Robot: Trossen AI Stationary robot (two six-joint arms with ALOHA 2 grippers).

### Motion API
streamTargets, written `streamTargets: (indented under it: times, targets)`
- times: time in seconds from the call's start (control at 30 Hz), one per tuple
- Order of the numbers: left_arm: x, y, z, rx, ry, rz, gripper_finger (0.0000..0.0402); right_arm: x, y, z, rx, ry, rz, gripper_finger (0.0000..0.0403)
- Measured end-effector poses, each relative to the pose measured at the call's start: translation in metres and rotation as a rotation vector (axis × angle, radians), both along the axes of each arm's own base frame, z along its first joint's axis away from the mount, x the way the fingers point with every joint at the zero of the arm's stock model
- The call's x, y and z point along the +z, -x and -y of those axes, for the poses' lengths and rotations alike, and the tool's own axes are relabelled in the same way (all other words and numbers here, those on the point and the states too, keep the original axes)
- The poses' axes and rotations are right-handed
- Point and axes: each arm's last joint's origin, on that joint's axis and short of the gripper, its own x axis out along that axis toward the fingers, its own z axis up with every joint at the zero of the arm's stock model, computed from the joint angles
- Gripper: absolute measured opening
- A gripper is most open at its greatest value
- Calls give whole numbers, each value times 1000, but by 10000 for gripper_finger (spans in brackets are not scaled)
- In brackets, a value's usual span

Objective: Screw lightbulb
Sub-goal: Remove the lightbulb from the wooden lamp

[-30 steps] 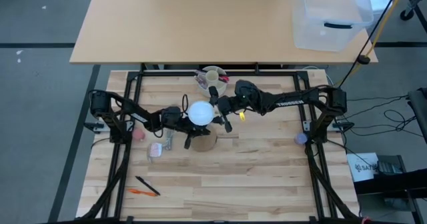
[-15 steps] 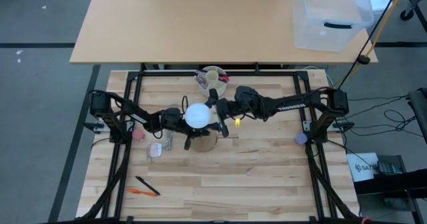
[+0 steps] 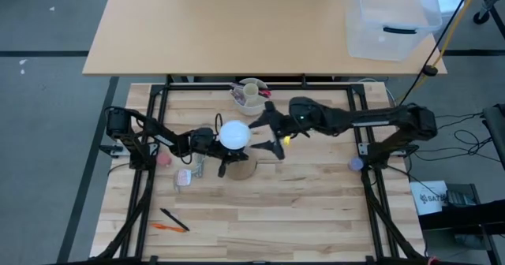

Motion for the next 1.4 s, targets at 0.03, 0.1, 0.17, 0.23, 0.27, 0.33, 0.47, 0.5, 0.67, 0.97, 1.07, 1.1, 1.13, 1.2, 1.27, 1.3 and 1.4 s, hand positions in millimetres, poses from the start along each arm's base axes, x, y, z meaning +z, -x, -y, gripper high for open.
streamTargets:
  times: [0.03, 0.1, 0.17, 0.23, 0.27, 0.33, 0.47, 0.5, 0.67, 0.97, 1.07, 1.1, 1.13, 1.2, 1.27, 1.3, 1.4]
  targets:
    - [0, 0, 0, 0, 0, 0, 23, 2, 5, -1, -25, -1, -26, 318]
    - [0, 0, 0, 11, 0, 1, 23, 4, 13, -6, -80, -10, -78, 318]
    - [1, 0, -1, 27, -1, 6, 23, 2, 14, -16, -122, -17, -118, 318]
    - [1, -1, -1, 50, -1, 10, 23, -4, 11, -30, -154, -7, -152, 318]
    - [2, -1, -2, 62, 0, 13, 23, -8, 9, -38, -173, 7, -159, 318]
    - [2, -1, -2, 86, 0, 13, 23, -15, 4, -53, -230, 38, -172, 318]
    - [2, -1, -4, 143, -1, 11, 23, -33, -10, -79, -407, 125, -154, 318]
    - [2, -1, -4, 162, -1, 11, 23, -38, -14, -84, -459, 148, -139, 318]
    - [2, -2, -7, 260, 5, 11, 23, -65, -35, -106, -677, 215, -34, 318]
    - [2, -1, -11, 399, 22, 11, 23, -98, -65, -114, -944, 151, 257, 318]
    - [2, -1, -11, 419, 33, 13, 23, -99, -67, -109, -964, 157, 334, 318]
    - [2, -1, -11, 423, 40, 14, 23, -100, -68, -107, -968, 160, 343, 318]
    - [2, -1, -11, 425, 42, 14, 23, -99, -68, -105, -971, 164, 346, 318]
    - [2, -1, -11, 425, 42, 14, 23, -99, -70, -97, -975, 166, 349, 318]
    - [2, -1, -12, 430, 45, 15, 23, -99, -72, -91, -947, 156, 364, 318]
    - [2, -1, -12, 436, 46, 15, 23, -97, -74, -89, -934, 150, 371, 318]
    - [3, -1, -12, 449, 52, 16, 23, -91, -82, -82, -910, 155, 359, 318]
